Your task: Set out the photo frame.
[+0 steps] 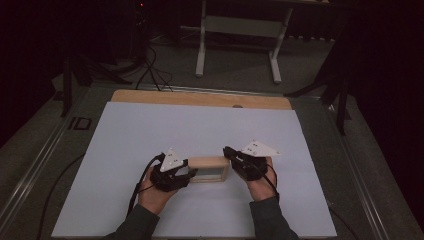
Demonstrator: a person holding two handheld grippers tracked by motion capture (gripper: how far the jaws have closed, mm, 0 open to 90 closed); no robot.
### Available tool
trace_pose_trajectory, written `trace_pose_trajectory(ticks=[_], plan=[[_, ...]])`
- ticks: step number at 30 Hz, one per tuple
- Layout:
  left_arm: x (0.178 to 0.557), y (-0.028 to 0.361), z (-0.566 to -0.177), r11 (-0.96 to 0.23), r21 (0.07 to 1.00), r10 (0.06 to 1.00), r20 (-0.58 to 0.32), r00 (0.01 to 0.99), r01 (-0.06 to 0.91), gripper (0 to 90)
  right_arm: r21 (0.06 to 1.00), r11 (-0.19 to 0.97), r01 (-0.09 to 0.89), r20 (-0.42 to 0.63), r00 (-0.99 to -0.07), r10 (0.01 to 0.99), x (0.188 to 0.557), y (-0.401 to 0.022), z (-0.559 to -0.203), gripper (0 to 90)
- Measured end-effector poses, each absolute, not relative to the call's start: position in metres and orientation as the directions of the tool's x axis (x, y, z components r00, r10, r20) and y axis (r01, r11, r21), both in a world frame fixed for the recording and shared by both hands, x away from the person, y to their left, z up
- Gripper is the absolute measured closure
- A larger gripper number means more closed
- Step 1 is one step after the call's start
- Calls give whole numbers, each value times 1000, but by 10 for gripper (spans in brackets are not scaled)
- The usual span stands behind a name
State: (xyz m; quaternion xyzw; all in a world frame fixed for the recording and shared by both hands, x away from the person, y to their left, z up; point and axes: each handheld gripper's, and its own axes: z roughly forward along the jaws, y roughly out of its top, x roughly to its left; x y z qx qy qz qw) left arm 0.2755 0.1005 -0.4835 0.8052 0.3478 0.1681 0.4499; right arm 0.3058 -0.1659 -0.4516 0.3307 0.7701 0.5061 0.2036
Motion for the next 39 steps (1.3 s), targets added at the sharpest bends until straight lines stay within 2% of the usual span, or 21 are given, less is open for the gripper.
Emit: trace_pose_trajectory(ticks=[9, 18, 27, 39], plan=[[276, 101, -484, -351, 841, 712, -46, 700, 412, 557, 911, 269, 313, 68, -758, 649, 302, -175, -449, 575], [276, 100, -485, -357, 838, 712, -43, 701, 413, 557, 886, 318, 338, 77, -783, 617, 300, -177, -458, 466], [277, 100, -488, -358, 837, 712, -43, 701, 414, 559, 861, 372, 347, 74, -809, 584, 302, -172, -473, 404], [279, 99, -496, -368, 822, 711, -53, 701, 435, 550, 831, 421, 363, 57, -809, 584, 308, -166, -488, 433]])
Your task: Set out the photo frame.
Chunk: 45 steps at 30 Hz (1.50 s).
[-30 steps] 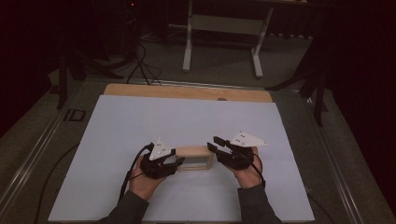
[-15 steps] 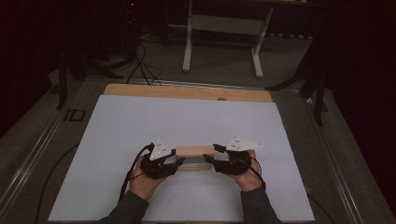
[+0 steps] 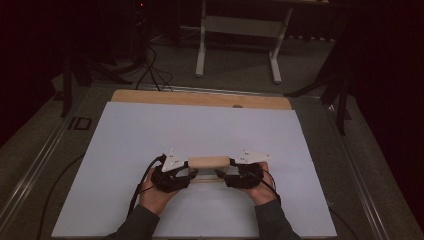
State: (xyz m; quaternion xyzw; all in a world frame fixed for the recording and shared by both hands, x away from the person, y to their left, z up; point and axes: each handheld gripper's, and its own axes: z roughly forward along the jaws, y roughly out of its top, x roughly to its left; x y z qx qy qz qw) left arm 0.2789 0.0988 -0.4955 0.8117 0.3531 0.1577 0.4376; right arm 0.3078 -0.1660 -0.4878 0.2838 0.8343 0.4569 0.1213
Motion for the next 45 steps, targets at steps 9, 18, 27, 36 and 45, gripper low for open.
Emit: trace_pose_trajectory(ticks=[9, 18, 27, 36, 45], plan=[[279, 99, -496, -367, 820, 711, -57, 701, 439, 549, 835, 413, 364, 65, -810, 583, 309, -168, -488, 458], [281, 101, -488, -339, 842, 706, -66, 705, 419, 549, 839, 418, 348, 49, -814, 579, 307, -169, -483, 487], [280, 102, -484, -331, 851, 703, -66, 708, 407, 550, 836, 440, 328, 16, -816, 578, 305, -168, -479, 495], [279, 102, -482, -333, 855, 698, -59, 713, 397, 557, 834, 454, 313, -6, -818, 575, 304, -169, -475, 495], [280, 104, -478, -333, 858, 698, -54, 714, 391, 565, 835, 458, 306, -18, -816, 578, 304, -167, -473, 496]])
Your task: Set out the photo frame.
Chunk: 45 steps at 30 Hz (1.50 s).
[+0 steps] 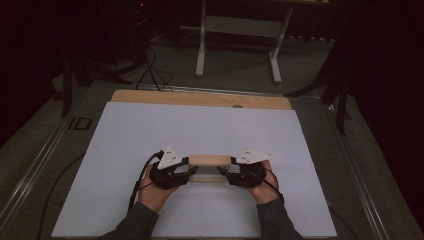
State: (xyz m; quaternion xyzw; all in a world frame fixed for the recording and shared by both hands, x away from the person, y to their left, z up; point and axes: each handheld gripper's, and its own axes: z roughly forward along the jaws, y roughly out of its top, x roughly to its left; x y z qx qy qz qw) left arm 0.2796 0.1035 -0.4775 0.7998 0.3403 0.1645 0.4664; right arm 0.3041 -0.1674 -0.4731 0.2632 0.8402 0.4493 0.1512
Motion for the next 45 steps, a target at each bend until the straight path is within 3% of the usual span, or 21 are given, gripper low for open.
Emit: trace_pose_trajectory(ticks=[45], plan=[[314, 128, -470, -271, 871, 734, -88, 673, 410, 560, 844, 425, 328, -10, -782, 624, 339, -136, -464, 466]])
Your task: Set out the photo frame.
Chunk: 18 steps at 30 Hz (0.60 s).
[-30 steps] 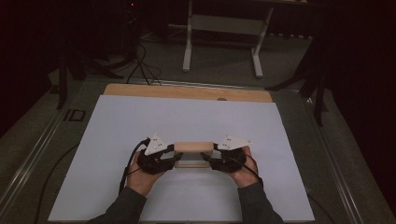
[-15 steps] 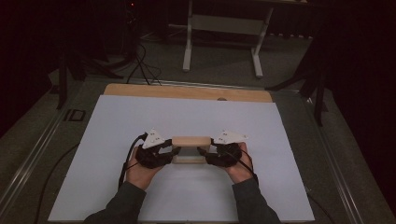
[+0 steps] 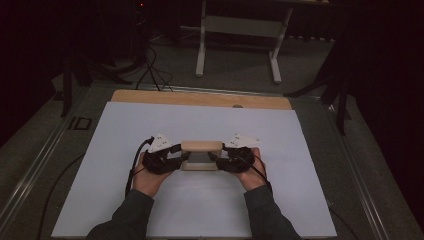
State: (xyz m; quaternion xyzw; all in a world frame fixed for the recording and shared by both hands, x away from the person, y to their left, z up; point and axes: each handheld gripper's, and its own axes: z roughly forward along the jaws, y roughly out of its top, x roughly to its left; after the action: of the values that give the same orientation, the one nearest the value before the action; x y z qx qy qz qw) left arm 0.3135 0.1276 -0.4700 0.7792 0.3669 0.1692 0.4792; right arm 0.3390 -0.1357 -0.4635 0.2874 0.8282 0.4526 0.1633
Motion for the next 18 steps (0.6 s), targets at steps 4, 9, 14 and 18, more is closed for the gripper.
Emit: trace_pose_trajectory(ticks=[4, 9, 14, 18], plan=[[320, 128, -470, -266, 869, 739, -95, 667, 418, 561, 846, 412, 340, 7, -778, 628, 345, -135, -464, 462], [326, 127, -474, -262, 866, 741, -101, 664, 425, 561, 844, 405, 351, 16, -773, 634, 351, -135, -467, 458], [331, 127, -477, -259, 863, 747, -105, 656, 433, 560, 838, 409, 361, 20, -770, 638, 356, -133, -470, 455], [334, 130, -478, -264, 860, 749, -104, 655, 437, 558, 838, 397, 376, 37, -763, 645, 359, -132, -473, 455]])
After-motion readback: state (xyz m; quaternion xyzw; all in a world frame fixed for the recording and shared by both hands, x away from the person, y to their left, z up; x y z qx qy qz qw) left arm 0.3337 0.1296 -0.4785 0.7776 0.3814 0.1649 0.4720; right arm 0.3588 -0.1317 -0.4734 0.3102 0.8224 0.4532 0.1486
